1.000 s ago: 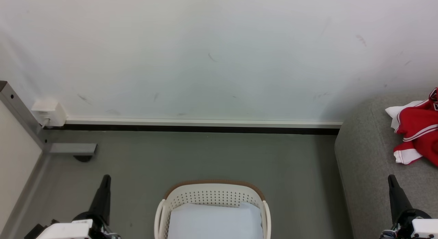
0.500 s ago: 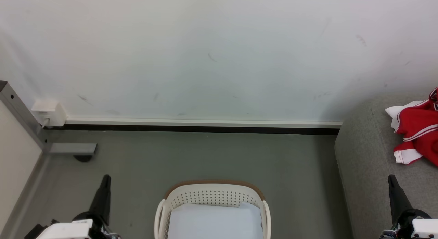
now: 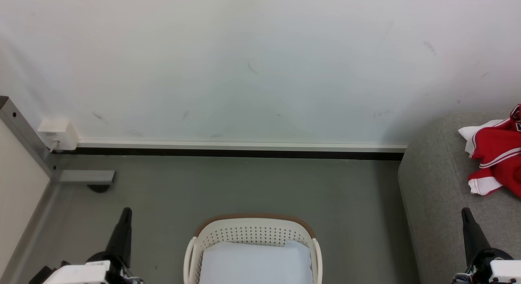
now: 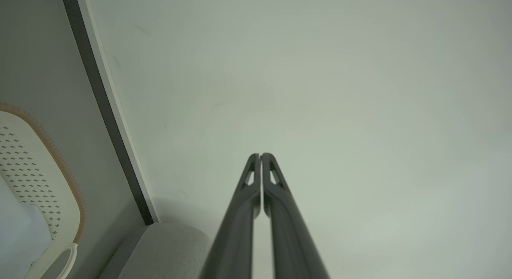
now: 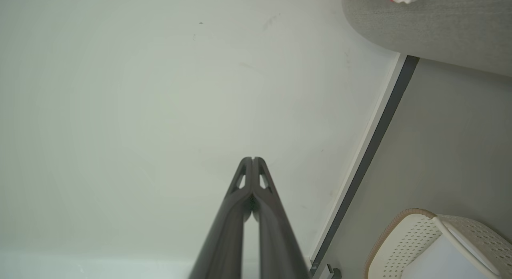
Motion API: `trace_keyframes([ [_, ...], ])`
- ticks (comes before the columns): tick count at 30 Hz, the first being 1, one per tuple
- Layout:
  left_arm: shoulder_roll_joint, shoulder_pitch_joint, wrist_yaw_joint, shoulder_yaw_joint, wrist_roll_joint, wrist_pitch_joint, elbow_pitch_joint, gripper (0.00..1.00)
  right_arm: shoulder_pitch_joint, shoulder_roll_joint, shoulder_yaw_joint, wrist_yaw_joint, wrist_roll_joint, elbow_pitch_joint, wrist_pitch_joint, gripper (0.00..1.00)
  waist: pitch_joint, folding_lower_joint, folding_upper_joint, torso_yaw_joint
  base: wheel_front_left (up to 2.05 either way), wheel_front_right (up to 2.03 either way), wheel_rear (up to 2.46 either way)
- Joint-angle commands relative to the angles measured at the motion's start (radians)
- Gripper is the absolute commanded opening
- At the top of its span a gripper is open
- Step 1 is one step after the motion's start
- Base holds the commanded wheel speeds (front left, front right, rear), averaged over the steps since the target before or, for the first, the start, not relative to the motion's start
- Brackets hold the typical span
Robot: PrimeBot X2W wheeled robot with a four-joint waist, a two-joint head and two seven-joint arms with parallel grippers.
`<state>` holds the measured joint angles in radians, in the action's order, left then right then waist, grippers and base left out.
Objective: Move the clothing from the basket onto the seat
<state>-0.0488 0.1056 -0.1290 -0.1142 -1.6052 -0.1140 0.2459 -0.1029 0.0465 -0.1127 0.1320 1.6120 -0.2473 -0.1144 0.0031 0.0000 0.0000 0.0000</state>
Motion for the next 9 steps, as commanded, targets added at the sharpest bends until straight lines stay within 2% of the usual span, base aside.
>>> trace_keyframes([
  [1,-0.002,0.007,-0.005,-0.002,-0.014,-0.004,-0.003,0.00,-0.013,0.007,-0.003,-0.002,0.002,0.005,-0.003,0.00,0.000,0.0000,0.0000,0.000,0.00,0.00,0.00],
  [9,-0.002,0.007,-0.005,-0.002,-0.014,-0.004,-0.003,0.00,-0.013,0.007,-0.003,-0.002,0.002,0.005,-0.003,0.00,0.000,0.0000,0.0000,0.000,0.00,0.00,0.00],
])
